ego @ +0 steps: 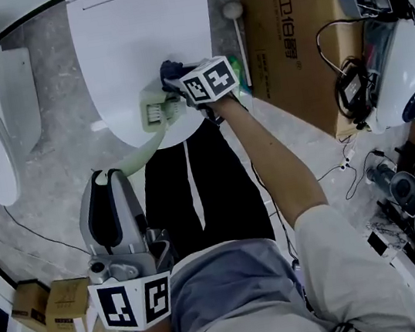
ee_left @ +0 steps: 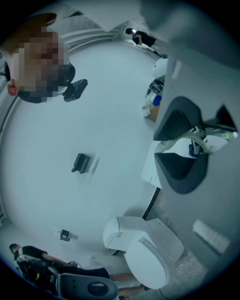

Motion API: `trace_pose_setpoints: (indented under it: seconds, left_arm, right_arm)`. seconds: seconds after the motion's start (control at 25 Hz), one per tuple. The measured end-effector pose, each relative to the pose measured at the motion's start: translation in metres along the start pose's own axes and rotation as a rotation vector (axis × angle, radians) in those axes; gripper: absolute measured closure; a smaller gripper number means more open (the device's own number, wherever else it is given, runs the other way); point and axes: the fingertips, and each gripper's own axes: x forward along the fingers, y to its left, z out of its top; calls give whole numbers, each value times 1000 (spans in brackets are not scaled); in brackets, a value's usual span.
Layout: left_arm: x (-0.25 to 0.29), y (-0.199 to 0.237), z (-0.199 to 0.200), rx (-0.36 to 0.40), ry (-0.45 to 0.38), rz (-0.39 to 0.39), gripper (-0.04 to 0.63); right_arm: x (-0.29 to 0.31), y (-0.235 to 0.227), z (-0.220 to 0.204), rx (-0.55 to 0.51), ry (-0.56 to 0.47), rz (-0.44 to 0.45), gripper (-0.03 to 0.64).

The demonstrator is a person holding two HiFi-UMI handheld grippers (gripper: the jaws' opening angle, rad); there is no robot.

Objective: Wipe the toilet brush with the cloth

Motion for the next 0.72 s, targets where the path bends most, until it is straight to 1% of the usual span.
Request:
trace_pose_setpoints:
  seconds: [0.32, 0.72]
  left_arm:
    - [-1, -2, 1, 3, -5, 6, 595]
    - [-3, -4, 2, 5, 5, 1, 595]
  right_arm:
    - [-19, 27, 13, 29, -43, 43, 500]
    - [-33, 58, 30, 6, -92, 96, 500]
